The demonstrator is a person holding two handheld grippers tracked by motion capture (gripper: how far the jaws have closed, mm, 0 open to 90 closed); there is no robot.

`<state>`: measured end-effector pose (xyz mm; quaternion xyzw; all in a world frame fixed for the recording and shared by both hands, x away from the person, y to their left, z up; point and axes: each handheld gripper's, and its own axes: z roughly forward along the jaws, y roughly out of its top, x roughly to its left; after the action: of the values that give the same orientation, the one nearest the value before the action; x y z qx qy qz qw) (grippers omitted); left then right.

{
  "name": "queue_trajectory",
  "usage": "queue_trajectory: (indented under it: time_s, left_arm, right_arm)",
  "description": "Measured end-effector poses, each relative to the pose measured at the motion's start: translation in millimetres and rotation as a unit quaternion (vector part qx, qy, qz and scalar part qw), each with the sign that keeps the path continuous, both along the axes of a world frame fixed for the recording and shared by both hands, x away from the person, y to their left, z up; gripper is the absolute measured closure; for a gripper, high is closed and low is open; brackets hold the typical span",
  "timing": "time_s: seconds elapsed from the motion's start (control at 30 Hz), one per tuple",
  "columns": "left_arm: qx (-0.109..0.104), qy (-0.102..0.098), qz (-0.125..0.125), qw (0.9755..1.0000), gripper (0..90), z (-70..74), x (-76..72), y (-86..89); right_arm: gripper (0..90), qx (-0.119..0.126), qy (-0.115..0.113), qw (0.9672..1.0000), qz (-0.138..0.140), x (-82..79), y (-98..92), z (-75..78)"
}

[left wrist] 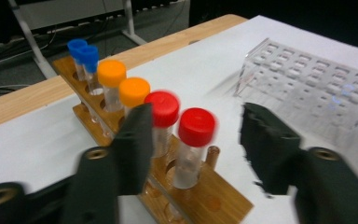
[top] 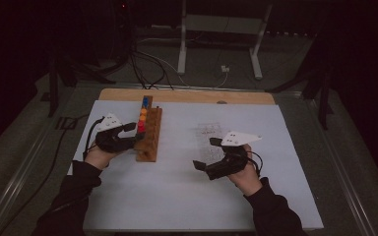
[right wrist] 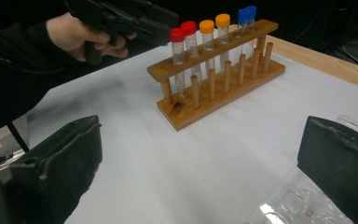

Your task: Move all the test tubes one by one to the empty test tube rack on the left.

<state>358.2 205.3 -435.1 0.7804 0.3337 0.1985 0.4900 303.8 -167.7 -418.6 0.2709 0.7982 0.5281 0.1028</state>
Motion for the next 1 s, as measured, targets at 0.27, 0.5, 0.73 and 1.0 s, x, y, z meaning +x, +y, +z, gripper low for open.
queue_trajectory:
  time_s: [0.27, 0.5, 0.73, 1.0]
  left_arm:
    - [-0.002, 0.006, -0.022, 0.9997, 9.2, 14.1, -19.5, -2.8]
    - [-0.032, 0.008, -0.065, 0.9974, 0.4, 15.8, -42.1, -3.3]
    - [-0.04, 0.01, -0.097, 0.9945, 0.5, 5.6, -65.1, -4.5]
    - [-0.049, 0.004, -0.119, 0.9917, 0.4, -16.5, -83.8, -6.1]
  right_arm:
    - [0.0, 0.002, -0.002, 1.0, -0.002, -0.7, -1.7, 1.7]
    - [0.0, 0.001, -0.002, 1.0, -0.002, -4.2, -3.0, 0.4]
    - [0.0, -0.01, 0.0, 0.9999, -0.009, -11.5, -9.1, -10.2]
    - [0.0, -0.02, -0.005, 0.9996, -0.018, -18.4, -18.0, -19.0]
